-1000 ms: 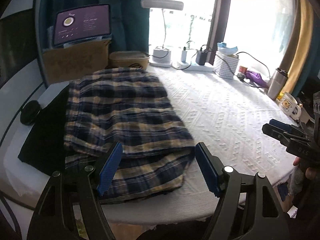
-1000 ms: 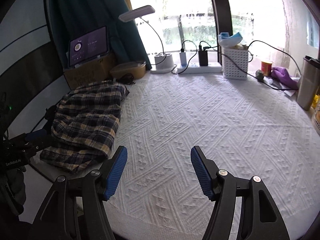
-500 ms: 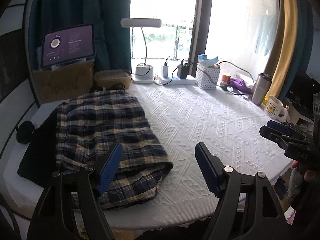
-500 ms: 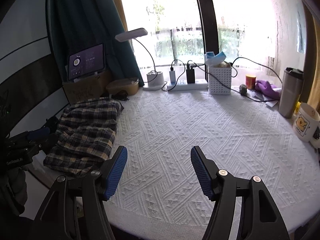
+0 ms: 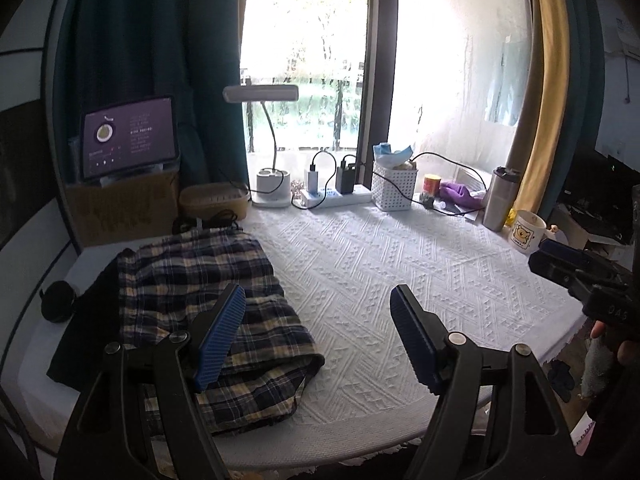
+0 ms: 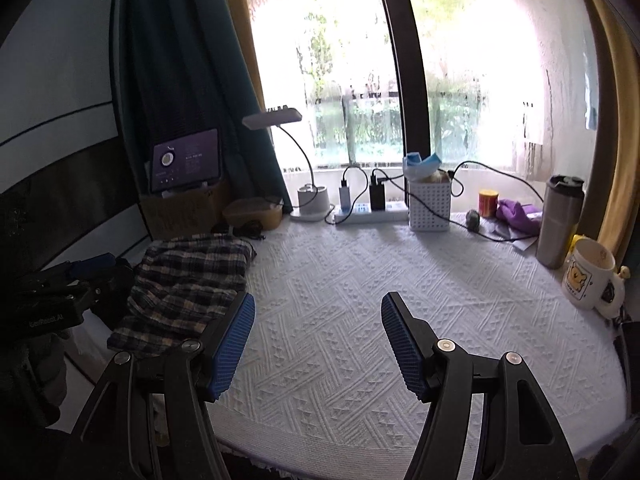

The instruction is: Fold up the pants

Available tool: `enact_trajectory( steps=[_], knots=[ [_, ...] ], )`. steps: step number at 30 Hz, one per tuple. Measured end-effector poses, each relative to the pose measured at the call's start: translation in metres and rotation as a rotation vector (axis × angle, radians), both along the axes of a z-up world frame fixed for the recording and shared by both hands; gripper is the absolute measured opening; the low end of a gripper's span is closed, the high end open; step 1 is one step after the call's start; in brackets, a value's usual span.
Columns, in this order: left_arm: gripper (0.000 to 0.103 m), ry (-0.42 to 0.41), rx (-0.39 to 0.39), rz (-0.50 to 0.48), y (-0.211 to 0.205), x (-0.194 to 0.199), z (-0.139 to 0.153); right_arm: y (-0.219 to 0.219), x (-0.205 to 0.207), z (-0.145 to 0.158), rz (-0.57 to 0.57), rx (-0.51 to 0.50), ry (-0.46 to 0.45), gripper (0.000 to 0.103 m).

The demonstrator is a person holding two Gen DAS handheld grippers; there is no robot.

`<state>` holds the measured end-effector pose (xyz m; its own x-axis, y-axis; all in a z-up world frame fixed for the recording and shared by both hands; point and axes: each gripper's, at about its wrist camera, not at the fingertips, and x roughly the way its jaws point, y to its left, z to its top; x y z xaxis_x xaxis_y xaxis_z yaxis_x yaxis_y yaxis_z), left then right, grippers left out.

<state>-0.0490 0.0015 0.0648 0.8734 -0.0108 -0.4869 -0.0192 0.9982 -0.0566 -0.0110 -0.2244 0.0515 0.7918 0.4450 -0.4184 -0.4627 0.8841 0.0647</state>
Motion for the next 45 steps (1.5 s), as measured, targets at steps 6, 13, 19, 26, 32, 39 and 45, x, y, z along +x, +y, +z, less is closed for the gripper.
enact_trajectory(
  steps=[6,13,19,26,32,39,45],
  knots=[
    [0.075,-0.051,0.001,-0.009,-0.006,-0.012,0.012,-0.008,-0.016,0.015,-0.006,0.012,-0.050,0.068],
    [0.075,-0.115,0.016,-0.015,-0.012,-0.026,0.029,-0.014,-0.033,0.028,-0.008,0.020,-0.102,0.072],
    [0.076,-0.176,0.026,0.003,-0.009,-0.039,0.041,-0.017,-0.048,0.041,-0.016,0.014,-0.150,0.073],
    [0.088,-0.253,0.027,0.044,-0.001,-0.057,0.051,-0.010,-0.065,0.053,-0.002,-0.006,-0.199,0.081],
    [0.089,-0.300,0.026,0.049,0.001,-0.066,0.056,-0.010,-0.076,0.063,-0.007,-0.006,-0.239,0.085],
    [0.090,-0.340,0.017,0.087,0.006,-0.075,0.060,-0.010,-0.088,0.070,-0.018,-0.011,-0.281,0.087],
    [0.090,-0.371,0.015,0.101,0.010,-0.083,0.062,-0.010,-0.096,0.076,-0.022,-0.009,-0.307,0.088]
  ],
)
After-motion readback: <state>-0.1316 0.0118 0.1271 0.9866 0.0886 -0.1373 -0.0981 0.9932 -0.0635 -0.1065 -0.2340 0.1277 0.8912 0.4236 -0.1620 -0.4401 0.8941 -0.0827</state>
